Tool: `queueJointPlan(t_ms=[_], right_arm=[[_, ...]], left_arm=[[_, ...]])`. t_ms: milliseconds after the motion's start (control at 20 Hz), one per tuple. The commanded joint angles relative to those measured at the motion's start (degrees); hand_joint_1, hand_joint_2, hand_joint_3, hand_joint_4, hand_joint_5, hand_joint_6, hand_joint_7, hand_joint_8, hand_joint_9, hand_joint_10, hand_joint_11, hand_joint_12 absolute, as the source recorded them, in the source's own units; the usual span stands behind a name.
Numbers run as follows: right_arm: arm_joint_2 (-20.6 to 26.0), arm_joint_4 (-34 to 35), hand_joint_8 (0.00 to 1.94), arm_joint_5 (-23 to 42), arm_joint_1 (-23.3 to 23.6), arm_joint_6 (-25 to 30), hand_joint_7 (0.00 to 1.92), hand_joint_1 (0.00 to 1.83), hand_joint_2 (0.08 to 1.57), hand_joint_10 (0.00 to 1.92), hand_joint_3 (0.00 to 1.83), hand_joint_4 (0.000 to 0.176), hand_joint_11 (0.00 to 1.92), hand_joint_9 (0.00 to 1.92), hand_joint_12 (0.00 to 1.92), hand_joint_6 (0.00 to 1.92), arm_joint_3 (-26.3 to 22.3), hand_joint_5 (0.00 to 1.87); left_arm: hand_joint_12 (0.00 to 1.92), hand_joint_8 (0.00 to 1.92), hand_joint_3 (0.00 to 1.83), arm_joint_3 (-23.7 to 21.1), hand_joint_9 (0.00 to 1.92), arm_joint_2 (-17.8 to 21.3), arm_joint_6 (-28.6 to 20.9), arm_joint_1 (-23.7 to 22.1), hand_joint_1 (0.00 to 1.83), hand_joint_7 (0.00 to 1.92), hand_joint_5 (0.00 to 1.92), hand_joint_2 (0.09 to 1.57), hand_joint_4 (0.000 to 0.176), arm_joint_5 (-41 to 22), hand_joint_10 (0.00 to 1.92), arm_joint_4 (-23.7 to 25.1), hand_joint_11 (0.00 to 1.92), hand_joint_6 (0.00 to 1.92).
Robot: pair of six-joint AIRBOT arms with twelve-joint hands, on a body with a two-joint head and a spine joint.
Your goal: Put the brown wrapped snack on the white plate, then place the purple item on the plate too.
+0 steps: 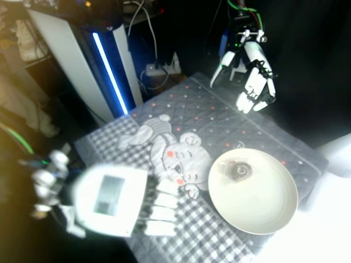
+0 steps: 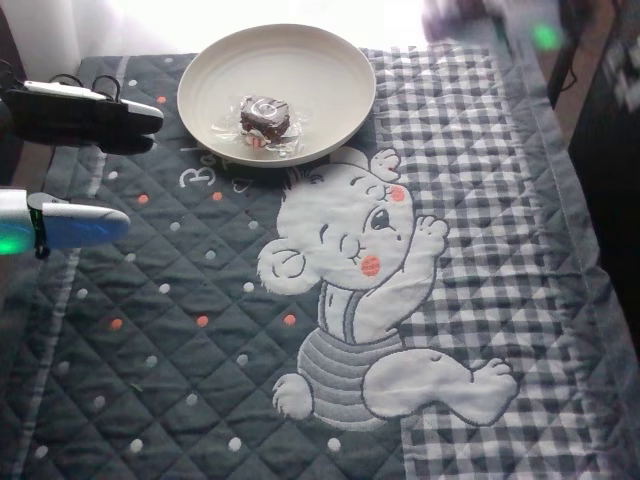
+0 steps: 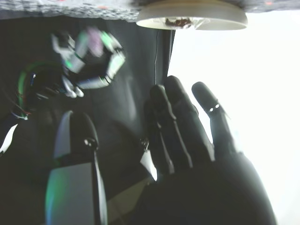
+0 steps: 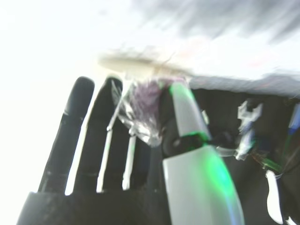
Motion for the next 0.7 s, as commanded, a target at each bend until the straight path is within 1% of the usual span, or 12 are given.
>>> queueJointPlan(t_ms=[0,50,100,150,250,300,350,400,450,550,600,650], right_arm=[[-2.1,0.7,0.86,3.9,1.1,-0.7,1.10,1.24,1.08,1.14,0.00,0.006,0.62,0.88,1.55,0.85,0.3,1.04],[-4.6,0.9,0.69,3.8,2.4,-0.7,1.12,1.35,1.08,1.20,0.00,0.000,0.71,0.94,1.39,0.93,2.1,0.98],[-6.8,1.5,0.49,3.6,2.8,-0.7,1.20,1.38,1.07,1.10,0.00,0.000,0.85,1.03,1.23,0.97,3.7,0.96],[-8.7,2.1,0.42,3.3,2.9,-0.7,1.24,1.39,1.05,1.02,0.00,0.000,0.85,1.06,1.14,0.94,5.0,0.98],[-13.3,3.9,0.50,0.6,3.0,-0.7,1.21,1.39,1.05,1.01,0.00,0.000,0.86,1.07,1.13,0.87,8.2,1.01],[-14.8,4.1,0.69,-0.9,3.0,-0.7,1.23,1.31,1.04,0.93,0.00,0.000,0.97,1.15,1.33,0.74,9.3,1.04],[-16.1,4.2,0.79,-2.5,3.0,-0.7,1.20,1.28,1.06,0.87,0.00,0.000,0.97,1.17,1.42,0.79,10.5,0.99],[-17.0,4.3,0.51,-4.0,3.0,-0.5,0.95,1.04,0.97,0.78,0.00,0.006,0.56,0.86,1.49,0.33,11.6,0.76],[-17.3,4.3,0.28,-4.5,3.0,-0.4,0.76,0.95,0.92,0.64,0.00,0.050,0.26,0.62,1.47,0.09,12.0,0.61],[-17.2,4.6,0.07,-5.0,2.9,-0.4,0.63,0.88,0.88,0.49,0.00,0.078,0.15,0.51,1.45,0.00,12.3,0.47],[-17.2,5.3,0.03,-5.0,2.9,-0.4,0.62,0.87,0.88,0.44,0.00,0.082,0.14,0.51,1.45,0.00,12.3,0.44],[-17.0,6.4,0.00,-5.0,2.9,-0.4,0.43,0.85,0.83,0.20,0.00,0.137,0.05,0.41,1.28,0.00,12.4,0.26]], left_arm=[[1.29,0.01,0.00,0.2,0.80,-0.2,-0.6,-0.7,0.90,0.87,0.76,0.90,0.000,-7.1,0.03,-1.5,0.18,0.01],[1.27,0.01,0.00,0.4,0.80,-0.4,-0.6,-0.8,0.91,0.88,0.76,0.90,0.000,-7.1,0.02,-1.4,0.15,0.01],[1.27,0.01,0.00,0.5,0.79,-0.4,-0.6,-1.0,0.92,0.88,0.76,0.90,0.000,-7.0,0.02,-1.3,0.15,0.01],[1.26,0.01,0.00,0.5,0.79,-0.4,-0.6,-1.1,0.90,0.87,0.75,0.91,0.000,-7.0,0.02,-1.1,0.15,0.00],[1.26,0.01,0.00,0.5,0.80,-0.4,-0.6,-1.7,0.91,0.87,0.76,0.90,0.000,-7.1,0.02,-0.5,0.16,0.00],[1.24,0.01,0.00,0.5,0.80,-0.5,-0.6,-1.9,0.91,0.88,0.77,0.90,0.000,-7.1,0.02,-0.4,0.19,0.00],[1.23,0.00,0.00,0.6,0.80,-0.6,-0.7,-2.1,0.91,0.88,0.77,0.90,0.000,-7.3,0.02,-0.2,0.17,0.00],[1.21,0.00,0.00,0.8,0.79,-0.9,-1.0,-2.2,0.92,0.87,0.77,0.90,0.000,-7.4,0.01,0.0,0.14,0.00],[1.21,0.00,0.00,1.0,0.80,-1.0,-1.1,-2.3,0.93,0.88,0.78,0.90,0.000,-7.4,0.02,0.2,0.15,0.01],[1.23,0.00,0.00,0.9,0.82,-1.0,-1.2,-2.4,0.93,0.89,0.79,0.90,0.000,-7.9,0.02,0.3,0.18,0.00],[1.24,0.00,0.00,0.9,0.82,-1.0,-1.3,-2.3,0.92,0.89,0.79,0.90,0.000,-8.3,0.03,0.2,0.18,0.00],[1.26,0.00,0.00,0.9,0.80,-1.0,-1.3,-2.3,0.93,0.88,0.78,0.90,0.000,-8.3,0.02,0.1,0.15,0.00]])
